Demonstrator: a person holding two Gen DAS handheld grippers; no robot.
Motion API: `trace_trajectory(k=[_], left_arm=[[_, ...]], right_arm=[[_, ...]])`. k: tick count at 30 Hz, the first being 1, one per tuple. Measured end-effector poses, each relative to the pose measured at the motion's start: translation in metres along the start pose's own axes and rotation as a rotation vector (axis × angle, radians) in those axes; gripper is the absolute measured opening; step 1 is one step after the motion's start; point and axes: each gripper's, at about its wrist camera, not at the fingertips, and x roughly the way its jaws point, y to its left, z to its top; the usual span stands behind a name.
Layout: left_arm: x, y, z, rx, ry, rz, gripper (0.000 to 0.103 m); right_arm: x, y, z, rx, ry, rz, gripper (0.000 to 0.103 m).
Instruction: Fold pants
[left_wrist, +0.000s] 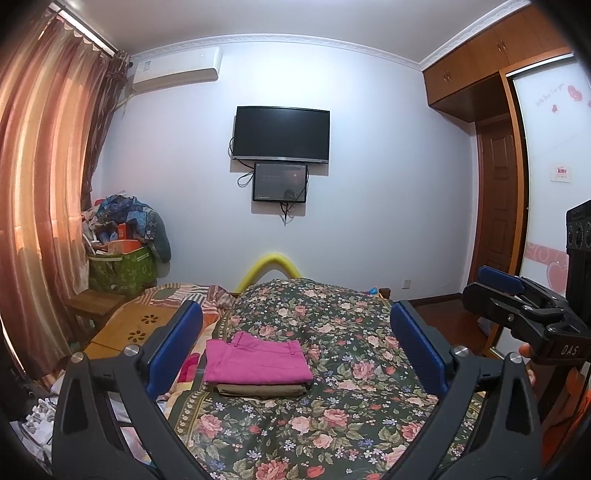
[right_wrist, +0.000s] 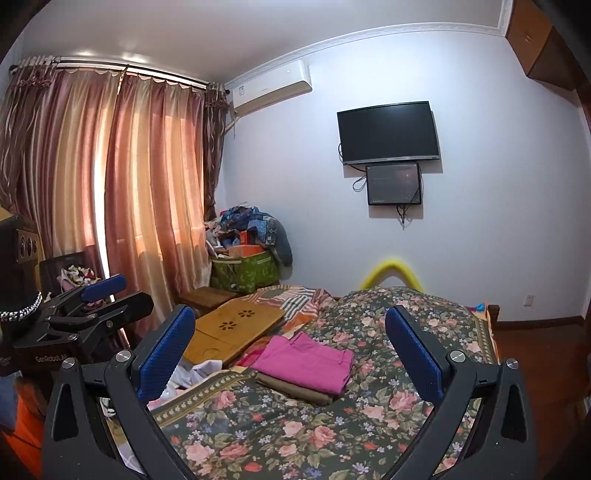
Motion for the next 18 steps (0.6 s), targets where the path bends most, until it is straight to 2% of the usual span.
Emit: trace_trajectory(k=[18], left_arm=[[0.0001, 0.0025, 0.0028, 0.004, 0.002, -0.017, 0.103]], right_arm=[[0.0008, 0.0004, 0.0013, 0.002, -0.002, -0.011, 0.103]])
